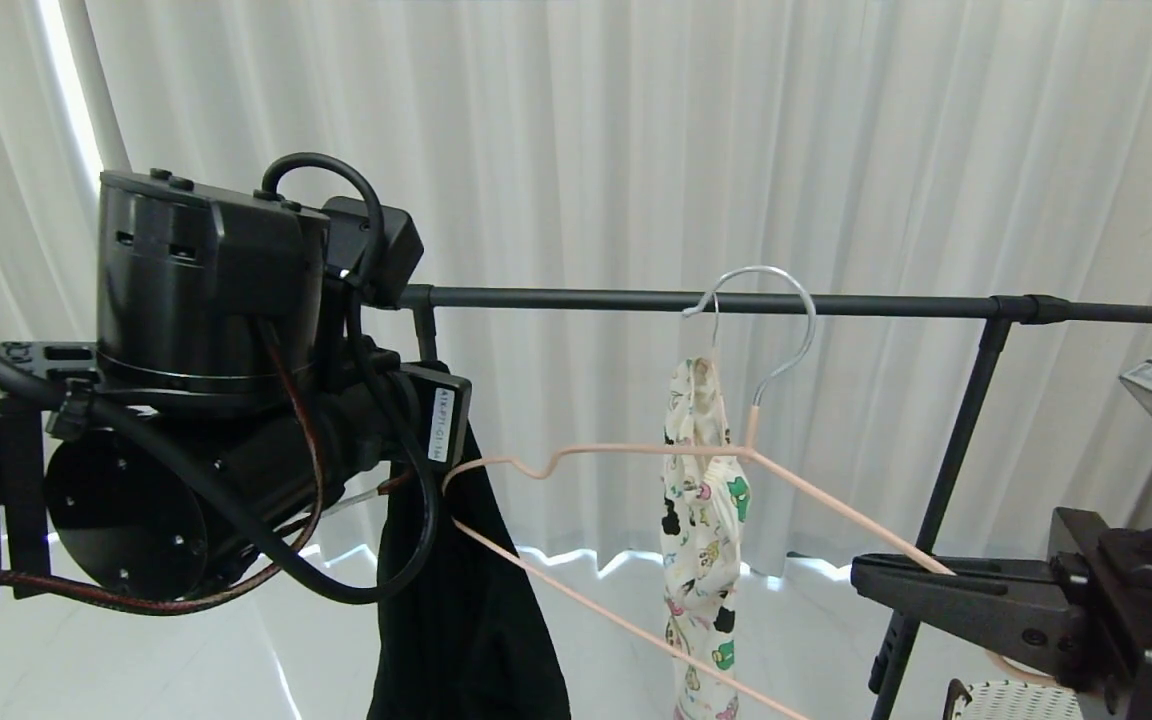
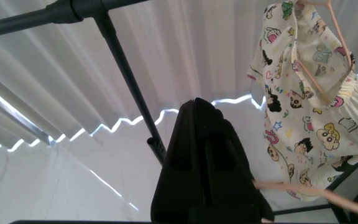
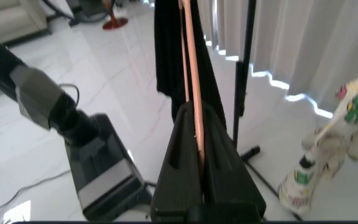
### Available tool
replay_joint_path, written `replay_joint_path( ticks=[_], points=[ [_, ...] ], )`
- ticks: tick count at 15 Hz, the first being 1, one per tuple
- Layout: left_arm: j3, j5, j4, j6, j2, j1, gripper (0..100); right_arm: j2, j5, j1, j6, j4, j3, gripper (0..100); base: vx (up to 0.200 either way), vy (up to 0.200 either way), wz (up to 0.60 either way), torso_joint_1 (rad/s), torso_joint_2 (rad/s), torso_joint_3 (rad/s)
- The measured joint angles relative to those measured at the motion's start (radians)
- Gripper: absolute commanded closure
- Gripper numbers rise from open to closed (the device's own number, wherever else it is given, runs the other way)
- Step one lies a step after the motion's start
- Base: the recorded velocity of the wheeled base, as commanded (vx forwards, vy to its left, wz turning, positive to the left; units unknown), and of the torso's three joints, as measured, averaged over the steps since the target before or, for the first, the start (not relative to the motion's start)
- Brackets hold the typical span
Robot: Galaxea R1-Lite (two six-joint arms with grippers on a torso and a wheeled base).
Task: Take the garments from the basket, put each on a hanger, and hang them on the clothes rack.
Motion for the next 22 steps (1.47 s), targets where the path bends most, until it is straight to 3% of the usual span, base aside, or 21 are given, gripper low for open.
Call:
replay_joint_path(
  ticks=[9,15,22],
  points=[
    [0.009,0.0,0.0,-0.001,-0.014,-0.032,100,-0.014,0.003,-0.007,0.084,-0.055,-0.018,100,0.0,0.0,0.0,0.0,0.0,0.0],
    [0.003,-0.003,0.0,0.0,-0.032,-0.058,100,0.015,0.08,-0.003,0.084,-0.055,-0.02,100,0.0,0.0,0.0,0.0,0.0,0.0],
    [-0.013,-0.007,0.0,0.0,-0.067,-0.174,100,0.1,0.079,0.011,0.086,-0.135,-0.021,100,0.0,0.0,0.0,0.0,0.0,0.0]
  ],
)
